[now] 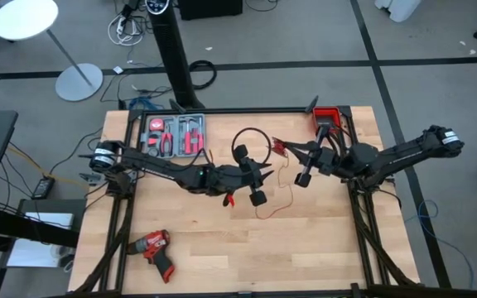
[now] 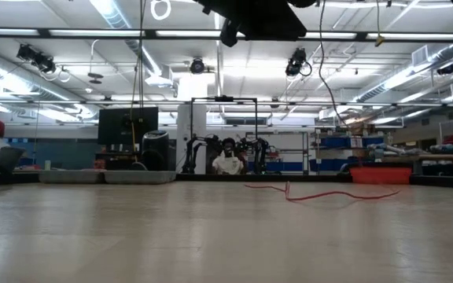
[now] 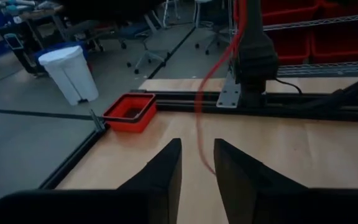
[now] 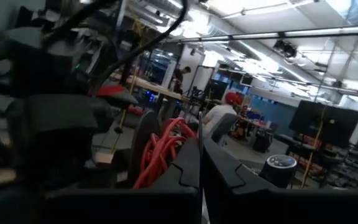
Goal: Coil cords
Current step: Coil the red wire on the black spool
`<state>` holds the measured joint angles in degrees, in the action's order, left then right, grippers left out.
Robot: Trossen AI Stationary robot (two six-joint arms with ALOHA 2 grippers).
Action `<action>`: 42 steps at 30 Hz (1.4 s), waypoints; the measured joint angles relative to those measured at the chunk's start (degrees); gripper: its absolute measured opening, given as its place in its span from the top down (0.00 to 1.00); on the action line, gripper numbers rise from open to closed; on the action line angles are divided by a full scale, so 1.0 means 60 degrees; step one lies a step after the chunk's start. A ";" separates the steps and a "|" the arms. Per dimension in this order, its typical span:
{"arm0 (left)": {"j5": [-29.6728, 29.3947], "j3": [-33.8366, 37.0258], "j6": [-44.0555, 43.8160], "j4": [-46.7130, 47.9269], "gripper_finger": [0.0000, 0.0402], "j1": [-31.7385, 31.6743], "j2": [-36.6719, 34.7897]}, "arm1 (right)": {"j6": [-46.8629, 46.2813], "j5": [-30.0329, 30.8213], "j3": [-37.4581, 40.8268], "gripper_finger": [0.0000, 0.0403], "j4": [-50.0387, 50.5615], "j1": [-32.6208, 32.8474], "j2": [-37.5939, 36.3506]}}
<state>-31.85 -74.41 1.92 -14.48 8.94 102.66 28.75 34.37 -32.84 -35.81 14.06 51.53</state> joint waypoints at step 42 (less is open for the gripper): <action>-0.1202 -0.0018 0.2615 0.0826 0.76 0.0413 -0.0219 | 0.0475 -0.0509 0.0007 1.00 0.4798 0.0558 -0.1033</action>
<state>-39.06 -74.52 17.61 -9.52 11.42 101.34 31.59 31.32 -32.80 -7.02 17.41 45.33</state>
